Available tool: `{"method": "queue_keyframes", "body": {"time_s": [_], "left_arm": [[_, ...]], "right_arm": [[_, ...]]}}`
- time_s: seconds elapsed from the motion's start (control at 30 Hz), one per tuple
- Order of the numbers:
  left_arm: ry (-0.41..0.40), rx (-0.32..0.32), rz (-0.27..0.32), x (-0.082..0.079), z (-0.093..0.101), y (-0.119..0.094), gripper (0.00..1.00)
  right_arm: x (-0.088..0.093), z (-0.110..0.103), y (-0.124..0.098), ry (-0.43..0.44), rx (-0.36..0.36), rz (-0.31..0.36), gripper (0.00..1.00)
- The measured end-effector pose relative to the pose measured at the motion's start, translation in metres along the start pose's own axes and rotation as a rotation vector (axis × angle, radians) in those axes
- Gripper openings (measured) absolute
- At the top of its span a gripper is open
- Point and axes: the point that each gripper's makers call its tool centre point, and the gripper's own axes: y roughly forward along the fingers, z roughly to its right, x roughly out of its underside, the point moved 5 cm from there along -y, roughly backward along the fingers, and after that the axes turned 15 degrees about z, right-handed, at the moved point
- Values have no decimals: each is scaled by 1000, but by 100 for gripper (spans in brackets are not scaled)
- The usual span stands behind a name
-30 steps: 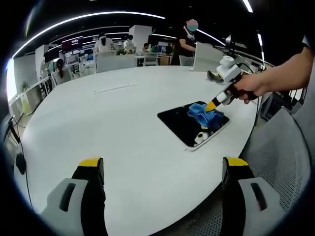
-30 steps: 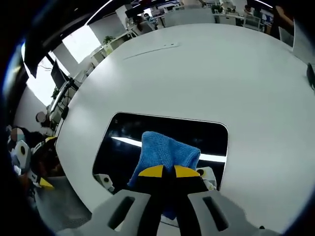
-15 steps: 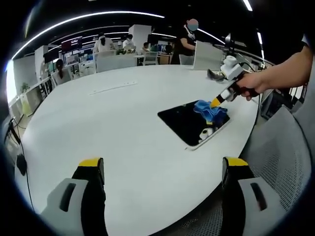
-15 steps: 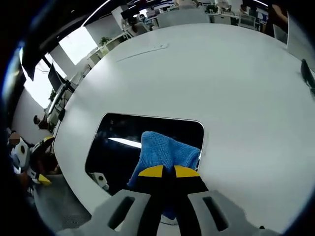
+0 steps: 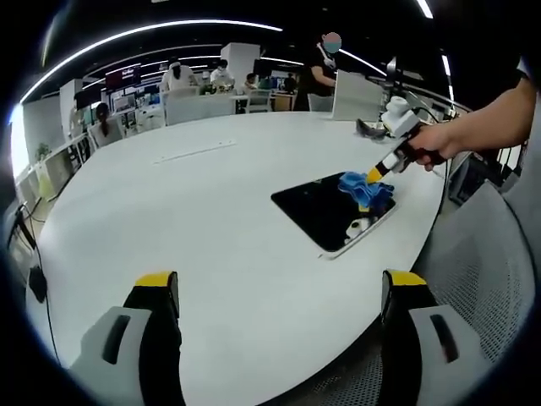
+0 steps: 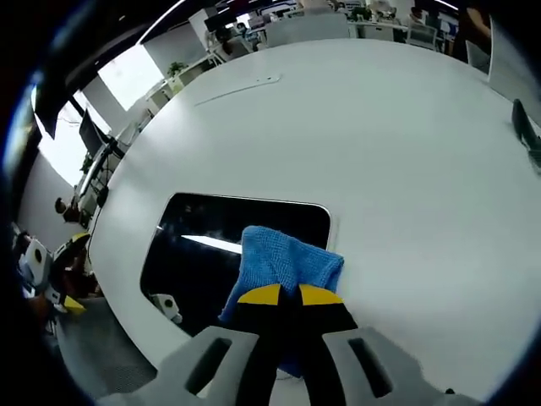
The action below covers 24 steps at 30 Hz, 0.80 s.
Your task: Wipe the mirror surface with the cleaning cloth until all visible marks leave the cleaned area.
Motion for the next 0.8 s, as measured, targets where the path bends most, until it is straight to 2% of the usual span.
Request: {"method": "queue_keyframes", "body": {"time_s": [0.23,0.47,0.7,0.8], "left_arm": [[2,6,-9,1,1,1,99],[2,8,-9,2,1,1,99],[16,8,-13,1,1,1,98],[28,9,5,-2,1,1,98]], "right_arm": [[0,3,-2,6,15,-15,1],[1,3,-2,-13,20,-7,0],[1,3,-2,8,41,-4,0],[1,2,-2,-5,54,-1,0]]}}
